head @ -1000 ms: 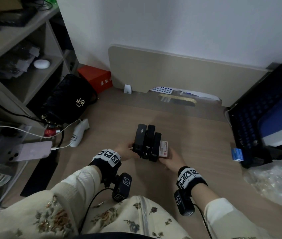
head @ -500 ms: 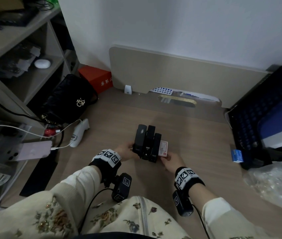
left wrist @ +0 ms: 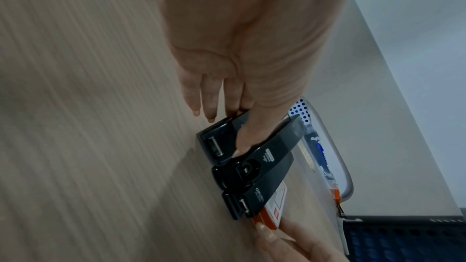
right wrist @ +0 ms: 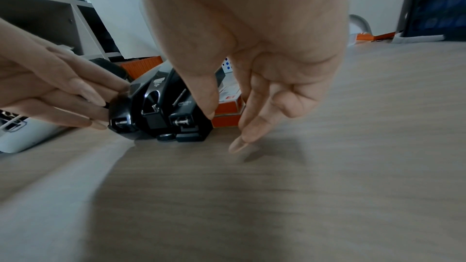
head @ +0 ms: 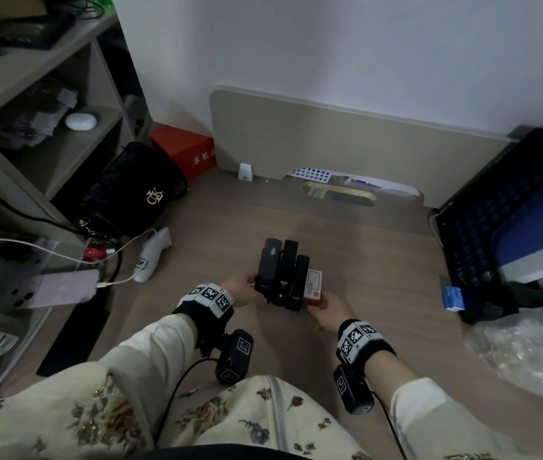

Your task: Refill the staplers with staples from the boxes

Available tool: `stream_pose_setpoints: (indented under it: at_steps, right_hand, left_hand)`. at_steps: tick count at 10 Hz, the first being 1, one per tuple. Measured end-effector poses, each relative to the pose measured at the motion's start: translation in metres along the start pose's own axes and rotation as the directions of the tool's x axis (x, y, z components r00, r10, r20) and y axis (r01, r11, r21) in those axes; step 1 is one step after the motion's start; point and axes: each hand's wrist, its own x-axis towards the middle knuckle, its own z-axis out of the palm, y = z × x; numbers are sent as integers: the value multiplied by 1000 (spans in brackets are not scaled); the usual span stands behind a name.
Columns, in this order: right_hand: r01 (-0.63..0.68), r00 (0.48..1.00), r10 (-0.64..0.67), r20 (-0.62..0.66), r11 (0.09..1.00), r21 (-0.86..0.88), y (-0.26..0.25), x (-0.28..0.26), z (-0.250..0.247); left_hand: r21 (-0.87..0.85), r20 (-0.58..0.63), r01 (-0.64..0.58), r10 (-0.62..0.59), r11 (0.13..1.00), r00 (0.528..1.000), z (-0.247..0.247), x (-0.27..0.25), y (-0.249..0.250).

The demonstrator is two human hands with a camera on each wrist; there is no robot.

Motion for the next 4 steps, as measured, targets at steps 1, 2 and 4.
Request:
stream_pose_setpoints:
  at_steps: [1, 2, 4]
  right_hand:
    - [-7, 1000, 7, -30, 1000, 18, -4, -9, -4]
    - [-67, 994, 67, -88, 998, 13, -2, -16, -10]
    - [-57, 977, 73, -199, 995, 84, -3, -18, -20]
  left_hand:
    - [35, 2, 4, -5, 999, 1000, -2, -4, 7]
    - [59, 9, 13, -14, 998, 1000, -4, -3, 13]
    - [44, -141, -58, 64, 997, 988, -17, -27, 47]
